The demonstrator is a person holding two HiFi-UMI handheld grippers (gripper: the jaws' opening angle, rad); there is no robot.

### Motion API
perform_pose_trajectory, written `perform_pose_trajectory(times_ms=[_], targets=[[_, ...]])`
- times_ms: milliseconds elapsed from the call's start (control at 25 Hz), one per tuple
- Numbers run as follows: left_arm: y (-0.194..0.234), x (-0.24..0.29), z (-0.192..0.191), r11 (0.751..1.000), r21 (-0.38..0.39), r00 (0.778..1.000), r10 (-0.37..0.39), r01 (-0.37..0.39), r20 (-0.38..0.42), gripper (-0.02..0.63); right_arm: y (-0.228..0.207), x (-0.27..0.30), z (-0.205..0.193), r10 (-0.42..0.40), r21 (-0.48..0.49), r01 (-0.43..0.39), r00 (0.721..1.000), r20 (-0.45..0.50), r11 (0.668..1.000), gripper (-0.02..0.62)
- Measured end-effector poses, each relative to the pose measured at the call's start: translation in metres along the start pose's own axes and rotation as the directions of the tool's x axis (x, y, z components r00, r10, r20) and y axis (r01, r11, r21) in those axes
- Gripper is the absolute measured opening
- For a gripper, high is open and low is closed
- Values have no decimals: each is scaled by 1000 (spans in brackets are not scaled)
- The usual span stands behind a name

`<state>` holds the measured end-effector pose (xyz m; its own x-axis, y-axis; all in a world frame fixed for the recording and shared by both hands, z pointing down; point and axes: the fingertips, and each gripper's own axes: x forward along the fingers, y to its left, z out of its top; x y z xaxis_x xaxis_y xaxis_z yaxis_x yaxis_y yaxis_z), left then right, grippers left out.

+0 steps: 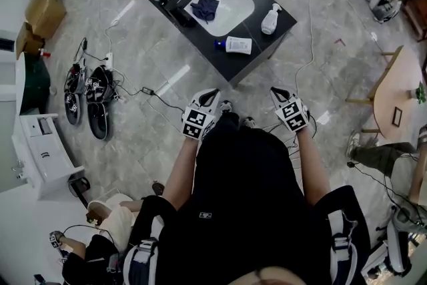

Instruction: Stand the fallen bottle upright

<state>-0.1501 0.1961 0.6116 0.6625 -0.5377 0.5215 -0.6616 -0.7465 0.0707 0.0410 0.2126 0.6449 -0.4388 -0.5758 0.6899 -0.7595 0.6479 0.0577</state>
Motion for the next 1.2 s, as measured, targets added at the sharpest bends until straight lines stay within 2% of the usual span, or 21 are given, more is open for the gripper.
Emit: perform_pose_trajectory(times_ms=[520, 1200], targets=[[-1, 4, -2, 1000, -19, 1000, 10, -11, -16, 14, -2, 3, -7, 39, -8, -39, 999, -34, 999, 61], [49, 37, 16, 998, -36, 999, -45, 44, -22, 14, -18, 53, 25, 69, -20, -70, 996, -63, 997, 61]])
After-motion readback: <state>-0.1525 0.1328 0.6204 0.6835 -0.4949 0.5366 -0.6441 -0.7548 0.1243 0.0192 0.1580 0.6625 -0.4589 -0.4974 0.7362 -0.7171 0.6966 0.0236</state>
